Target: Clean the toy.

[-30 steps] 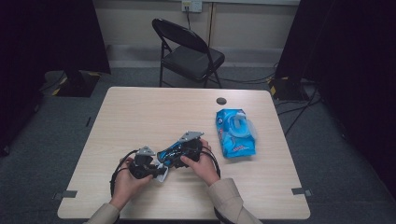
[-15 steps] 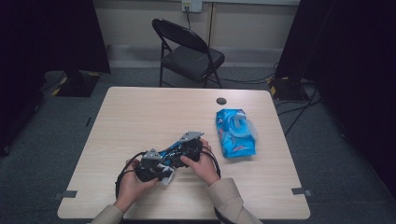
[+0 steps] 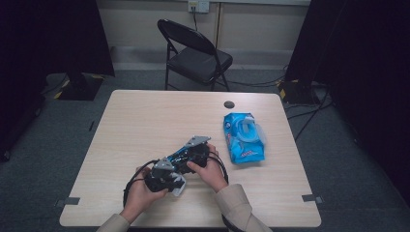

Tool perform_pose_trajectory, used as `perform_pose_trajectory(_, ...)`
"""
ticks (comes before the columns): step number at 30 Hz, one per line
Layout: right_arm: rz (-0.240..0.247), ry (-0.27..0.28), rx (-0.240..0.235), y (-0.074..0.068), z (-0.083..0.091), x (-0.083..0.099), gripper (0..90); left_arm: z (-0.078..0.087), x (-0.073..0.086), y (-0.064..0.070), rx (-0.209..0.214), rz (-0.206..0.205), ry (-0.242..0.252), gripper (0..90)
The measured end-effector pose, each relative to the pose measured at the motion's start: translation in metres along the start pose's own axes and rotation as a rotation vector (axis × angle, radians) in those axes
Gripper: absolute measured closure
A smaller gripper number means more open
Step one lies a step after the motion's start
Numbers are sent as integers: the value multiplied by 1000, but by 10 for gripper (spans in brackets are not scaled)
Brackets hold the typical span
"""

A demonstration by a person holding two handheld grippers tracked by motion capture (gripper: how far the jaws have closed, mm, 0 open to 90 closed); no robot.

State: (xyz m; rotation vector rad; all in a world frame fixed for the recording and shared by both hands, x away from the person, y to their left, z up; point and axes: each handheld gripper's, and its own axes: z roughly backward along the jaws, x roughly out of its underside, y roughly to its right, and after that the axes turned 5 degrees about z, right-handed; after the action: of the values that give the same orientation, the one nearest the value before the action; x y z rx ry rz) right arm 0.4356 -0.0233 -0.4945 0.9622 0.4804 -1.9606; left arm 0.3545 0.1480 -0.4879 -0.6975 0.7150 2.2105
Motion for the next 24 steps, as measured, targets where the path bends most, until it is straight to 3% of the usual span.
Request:
perform_pose_trajectory(14,0,-3,0,0,0,0,43,15,-6,6,25,-18,31,809)
perform_pose_trajectory(24,-3,1,0,0,0,0,43,41,-11,-9,8,0,88,812)
